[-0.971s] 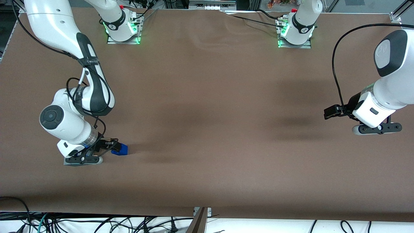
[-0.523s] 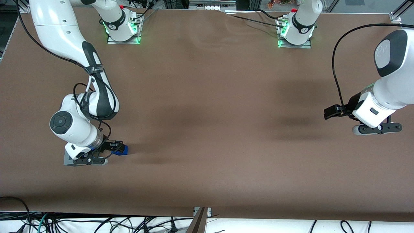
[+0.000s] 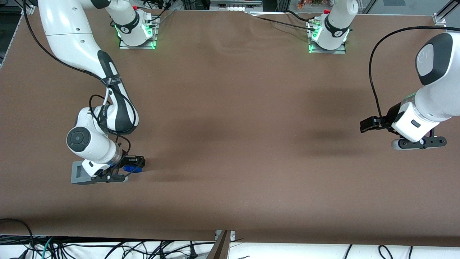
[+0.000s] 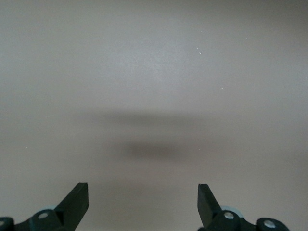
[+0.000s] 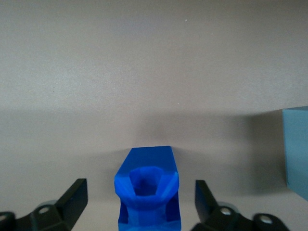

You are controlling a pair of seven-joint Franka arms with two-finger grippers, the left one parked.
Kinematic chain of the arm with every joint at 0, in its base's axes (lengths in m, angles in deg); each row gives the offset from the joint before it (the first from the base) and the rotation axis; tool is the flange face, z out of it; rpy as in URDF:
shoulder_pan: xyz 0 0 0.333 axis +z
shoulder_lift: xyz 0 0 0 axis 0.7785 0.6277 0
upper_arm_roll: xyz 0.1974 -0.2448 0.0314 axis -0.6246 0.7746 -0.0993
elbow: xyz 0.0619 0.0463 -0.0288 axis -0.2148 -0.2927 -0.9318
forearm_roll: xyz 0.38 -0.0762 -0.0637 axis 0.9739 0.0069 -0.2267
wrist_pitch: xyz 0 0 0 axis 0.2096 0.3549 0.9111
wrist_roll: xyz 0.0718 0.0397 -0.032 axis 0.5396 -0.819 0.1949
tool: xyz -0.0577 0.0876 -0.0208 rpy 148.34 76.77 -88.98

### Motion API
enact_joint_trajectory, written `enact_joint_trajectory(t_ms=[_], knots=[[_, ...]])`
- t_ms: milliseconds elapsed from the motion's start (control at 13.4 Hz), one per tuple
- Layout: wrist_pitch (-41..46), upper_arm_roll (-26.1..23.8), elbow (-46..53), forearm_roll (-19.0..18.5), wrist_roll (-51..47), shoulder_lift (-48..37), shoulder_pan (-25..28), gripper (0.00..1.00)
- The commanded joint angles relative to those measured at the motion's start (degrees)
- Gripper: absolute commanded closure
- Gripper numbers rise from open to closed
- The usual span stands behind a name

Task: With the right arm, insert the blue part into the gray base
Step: 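Close the right gripper on the blue part and lift it, then carry the held blue part over the gray base's recess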

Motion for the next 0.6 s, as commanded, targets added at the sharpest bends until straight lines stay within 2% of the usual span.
enact_joint_trajectory(t_ms=[0,75,224,523], knots=[[-0.1,-0.08,1.1,0.69,3.37,0.26,-0.04,0.5],[-0.1,-0.08,1.19,0.61,3.73,0.26,-0.05,0.64],[-0.1,0.01,1.28,0.26,4.0,0.09,-0.05,0.75],[1.21,0.19,2.33,0.34,5.22,-1.23,-0.48,0.76]])
